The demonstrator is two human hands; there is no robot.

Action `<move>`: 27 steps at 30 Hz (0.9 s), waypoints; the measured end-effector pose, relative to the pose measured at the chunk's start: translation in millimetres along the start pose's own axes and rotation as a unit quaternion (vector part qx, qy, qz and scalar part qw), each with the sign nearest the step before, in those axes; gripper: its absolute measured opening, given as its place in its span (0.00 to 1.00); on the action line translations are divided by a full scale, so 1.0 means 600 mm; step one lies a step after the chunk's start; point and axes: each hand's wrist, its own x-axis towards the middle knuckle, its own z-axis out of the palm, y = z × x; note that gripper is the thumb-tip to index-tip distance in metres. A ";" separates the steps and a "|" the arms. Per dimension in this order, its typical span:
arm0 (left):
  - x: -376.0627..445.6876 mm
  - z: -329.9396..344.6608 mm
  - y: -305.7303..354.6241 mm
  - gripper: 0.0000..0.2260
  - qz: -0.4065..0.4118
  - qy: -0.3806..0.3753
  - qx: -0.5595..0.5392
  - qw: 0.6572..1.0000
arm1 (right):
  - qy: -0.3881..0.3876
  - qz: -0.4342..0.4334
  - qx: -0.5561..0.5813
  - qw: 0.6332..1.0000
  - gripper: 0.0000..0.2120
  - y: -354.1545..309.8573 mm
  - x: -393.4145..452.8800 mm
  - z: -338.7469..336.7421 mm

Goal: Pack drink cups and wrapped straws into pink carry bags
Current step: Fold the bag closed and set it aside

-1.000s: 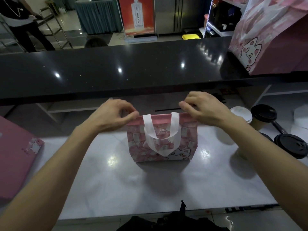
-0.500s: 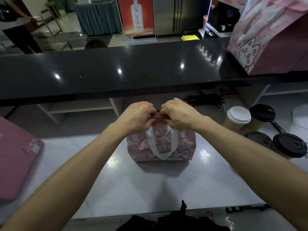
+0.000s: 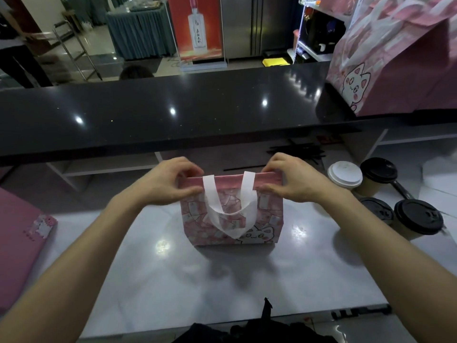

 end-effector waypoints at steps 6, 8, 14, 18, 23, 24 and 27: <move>0.020 0.005 -0.020 0.06 -0.004 0.045 0.078 0.996 | 0.046 -0.003 0.014 0.999 0.08 0.005 0.008 0.014; 0.023 0.009 -0.027 0.05 0.006 0.072 0.081 0.994 | 0.073 -0.001 0.021 0.997 0.09 0.013 0.007 0.013; 0.033 0.023 -0.040 0.10 -0.008 0.039 0.071 0.997 | 0.063 -0.002 0.026 0.998 0.06 0.027 -0.004 0.019; 0.045 0.010 -0.047 0.10 -0.012 0.041 0.120 0.992 | 0.056 0.010 -0.005 0.998 0.06 0.043 -0.008 0.007; 0.065 0.018 -0.015 0.07 0.024 0.149 0.159 0.976 | 0.120 0.041 -0.003 0.992 0.04 0.025 -0.038 0.011; 0.071 0.025 -0.004 0.11 -0.001 0.172 0.113 0.979 | 0.135 0.053 -0.002 0.989 0.03 0.018 -0.049 0.009; 0.083 0.048 0.033 0.27 -0.086 0.188 -0.027 0.978 | 0.174 0.060 0.007 0.983 0.04 -0.003 -0.086 0.006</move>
